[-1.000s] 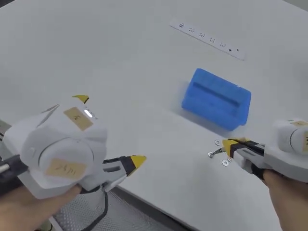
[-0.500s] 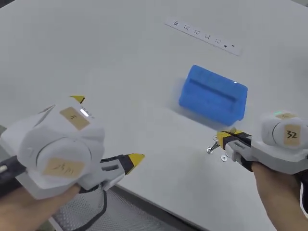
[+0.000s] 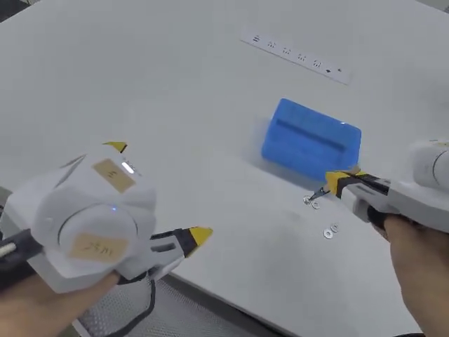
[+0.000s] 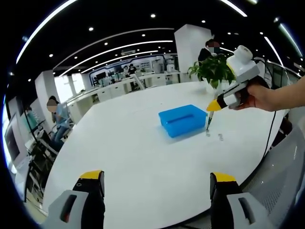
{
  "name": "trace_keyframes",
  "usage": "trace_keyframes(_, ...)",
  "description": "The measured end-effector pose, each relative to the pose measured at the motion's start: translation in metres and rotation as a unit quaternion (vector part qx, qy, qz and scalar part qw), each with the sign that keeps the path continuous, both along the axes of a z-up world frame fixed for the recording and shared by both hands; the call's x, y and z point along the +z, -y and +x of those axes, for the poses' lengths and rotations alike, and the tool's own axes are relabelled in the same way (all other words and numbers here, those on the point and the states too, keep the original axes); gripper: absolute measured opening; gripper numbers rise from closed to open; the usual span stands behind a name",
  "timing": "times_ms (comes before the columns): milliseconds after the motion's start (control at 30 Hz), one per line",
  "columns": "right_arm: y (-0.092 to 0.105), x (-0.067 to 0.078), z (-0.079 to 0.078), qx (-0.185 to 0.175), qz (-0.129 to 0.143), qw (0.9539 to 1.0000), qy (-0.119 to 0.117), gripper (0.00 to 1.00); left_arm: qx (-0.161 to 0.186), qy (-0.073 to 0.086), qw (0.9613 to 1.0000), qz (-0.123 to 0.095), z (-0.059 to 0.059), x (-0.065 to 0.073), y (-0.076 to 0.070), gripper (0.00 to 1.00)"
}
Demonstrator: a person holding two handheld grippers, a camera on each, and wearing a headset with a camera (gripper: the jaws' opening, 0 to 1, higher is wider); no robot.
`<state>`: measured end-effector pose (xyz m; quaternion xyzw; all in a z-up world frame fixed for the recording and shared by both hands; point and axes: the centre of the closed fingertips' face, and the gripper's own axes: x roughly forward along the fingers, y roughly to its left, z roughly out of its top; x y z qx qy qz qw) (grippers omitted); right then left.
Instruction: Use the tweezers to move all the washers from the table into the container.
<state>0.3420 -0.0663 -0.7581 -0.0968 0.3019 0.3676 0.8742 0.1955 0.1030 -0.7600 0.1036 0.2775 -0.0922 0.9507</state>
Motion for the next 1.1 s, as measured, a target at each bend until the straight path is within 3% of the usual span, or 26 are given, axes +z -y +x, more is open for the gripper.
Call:
trace_keyframes(233, -0.011, 0.025, 0.02, -0.004, 0.021, 0.9995, 0.022, 0.0, -0.002, -0.001, 1.0, 0.001, 0.002, 0.0, 0.0, 0.94)
trace_keyframes(567, -0.037, 0.033, 0.044, -0.006, 0.044, 0.9984, 0.035, 0.0, -0.002, -0.007, 1.0, 0.004, 0.002, -0.003, -0.003, 0.94)
trace_keyframes(833, -0.059, 0.016, 0.056, 0.007, 0.032, 0.9989, 0.034, 0.0, 0.0, -0.008, 1.0, 0.001, 0.003, -0.005, -0.004, 0.94)
trace_keyframes(1100, -0.057, -0.01, 0.068, 0.003, -0.001, 0.9994, 0.033, 0.0, 0.004, -0.009, 1.0, -0.001, 0.002, -0.006, -0.007, 0.93)
